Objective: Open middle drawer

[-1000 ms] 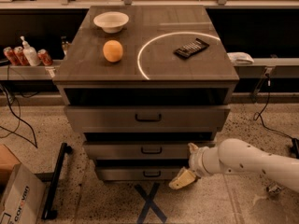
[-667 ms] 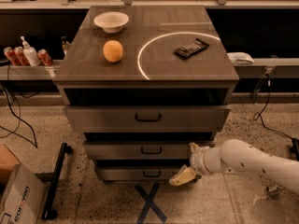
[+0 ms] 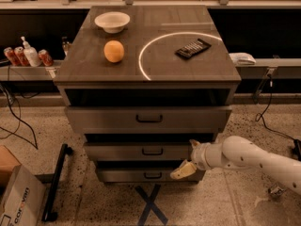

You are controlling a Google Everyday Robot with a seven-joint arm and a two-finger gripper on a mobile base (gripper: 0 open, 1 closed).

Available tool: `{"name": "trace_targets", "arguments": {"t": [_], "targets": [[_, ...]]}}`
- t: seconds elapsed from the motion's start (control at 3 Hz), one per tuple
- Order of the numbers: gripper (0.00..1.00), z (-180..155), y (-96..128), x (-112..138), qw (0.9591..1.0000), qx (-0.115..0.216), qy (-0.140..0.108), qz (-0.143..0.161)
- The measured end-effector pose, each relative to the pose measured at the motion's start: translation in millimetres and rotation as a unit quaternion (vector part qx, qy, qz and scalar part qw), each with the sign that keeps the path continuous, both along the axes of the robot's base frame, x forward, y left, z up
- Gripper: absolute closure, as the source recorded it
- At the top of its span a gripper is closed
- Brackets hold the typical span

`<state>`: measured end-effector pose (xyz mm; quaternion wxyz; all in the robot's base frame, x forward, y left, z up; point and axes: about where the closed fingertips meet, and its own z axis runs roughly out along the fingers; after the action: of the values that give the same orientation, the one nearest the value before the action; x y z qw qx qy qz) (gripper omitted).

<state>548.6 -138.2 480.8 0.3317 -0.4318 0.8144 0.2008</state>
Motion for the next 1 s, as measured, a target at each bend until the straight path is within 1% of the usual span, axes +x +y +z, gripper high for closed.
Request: {"name": "trace_targets", "arguments": {"t": [0.67,1.0], "targets": [[0.0,-15.5,-0.1,37.9,0.9998,0.019,0.009,0.003],[0.0,-26.8,5.8,49.2,0.9994,0.028,0.02,0.009]]}}
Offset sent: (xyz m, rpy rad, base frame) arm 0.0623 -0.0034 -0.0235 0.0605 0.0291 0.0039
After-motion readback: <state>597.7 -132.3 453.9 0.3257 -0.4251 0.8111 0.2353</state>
